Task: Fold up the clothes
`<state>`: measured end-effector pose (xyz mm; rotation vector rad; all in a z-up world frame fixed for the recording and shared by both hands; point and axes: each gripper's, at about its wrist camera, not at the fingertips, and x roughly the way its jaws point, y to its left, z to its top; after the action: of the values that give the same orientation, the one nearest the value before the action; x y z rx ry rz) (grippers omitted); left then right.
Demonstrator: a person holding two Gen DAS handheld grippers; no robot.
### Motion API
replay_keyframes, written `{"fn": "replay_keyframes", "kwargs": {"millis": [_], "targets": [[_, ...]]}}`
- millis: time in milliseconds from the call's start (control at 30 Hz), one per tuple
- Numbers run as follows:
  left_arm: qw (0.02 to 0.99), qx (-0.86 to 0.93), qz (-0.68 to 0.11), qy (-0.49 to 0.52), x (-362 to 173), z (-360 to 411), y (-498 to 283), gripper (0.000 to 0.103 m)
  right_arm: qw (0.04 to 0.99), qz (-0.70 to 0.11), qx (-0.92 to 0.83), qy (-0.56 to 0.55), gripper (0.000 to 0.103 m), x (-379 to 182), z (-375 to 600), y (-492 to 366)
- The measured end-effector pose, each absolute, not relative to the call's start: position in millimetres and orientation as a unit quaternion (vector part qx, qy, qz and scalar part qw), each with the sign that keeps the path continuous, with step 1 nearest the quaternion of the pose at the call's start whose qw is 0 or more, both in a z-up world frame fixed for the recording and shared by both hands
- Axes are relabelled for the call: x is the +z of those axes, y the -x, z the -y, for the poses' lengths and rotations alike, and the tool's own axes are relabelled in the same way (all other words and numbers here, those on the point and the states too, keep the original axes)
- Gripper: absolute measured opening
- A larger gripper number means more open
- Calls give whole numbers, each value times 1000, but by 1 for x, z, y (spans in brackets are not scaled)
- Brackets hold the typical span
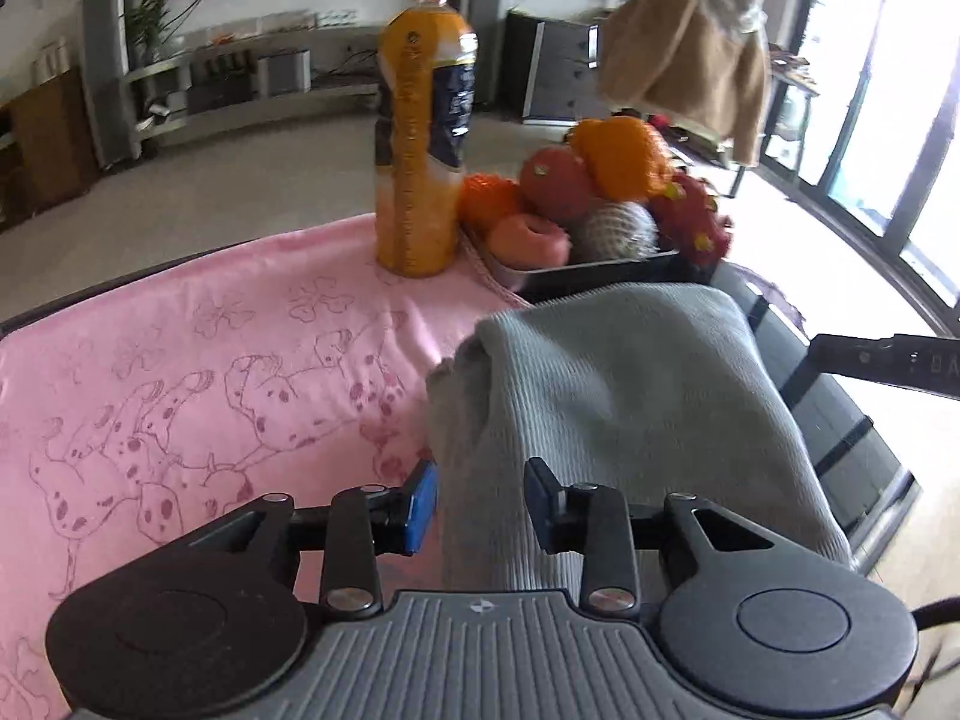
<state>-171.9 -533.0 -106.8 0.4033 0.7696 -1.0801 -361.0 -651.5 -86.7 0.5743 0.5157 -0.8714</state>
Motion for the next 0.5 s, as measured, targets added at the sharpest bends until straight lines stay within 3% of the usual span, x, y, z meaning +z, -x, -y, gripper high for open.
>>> {"fn": "replay_keyframes", "kwargs": {"millis": [67, 200, 500], "targets": [[769, -490, -361, -194, -113, 551, 170, 23, 832, -226, -411, -295, 25, -91, 668, 354], [768, -472, -377, -213, -138, 580, 164, 25, 827, -217, -411, -317, 25, -103, 693, 333], [781, -444, -379, -222, -174, 588, 160, 27, 783, -317, -441, -304, 23, -161, 731, 281]]}}
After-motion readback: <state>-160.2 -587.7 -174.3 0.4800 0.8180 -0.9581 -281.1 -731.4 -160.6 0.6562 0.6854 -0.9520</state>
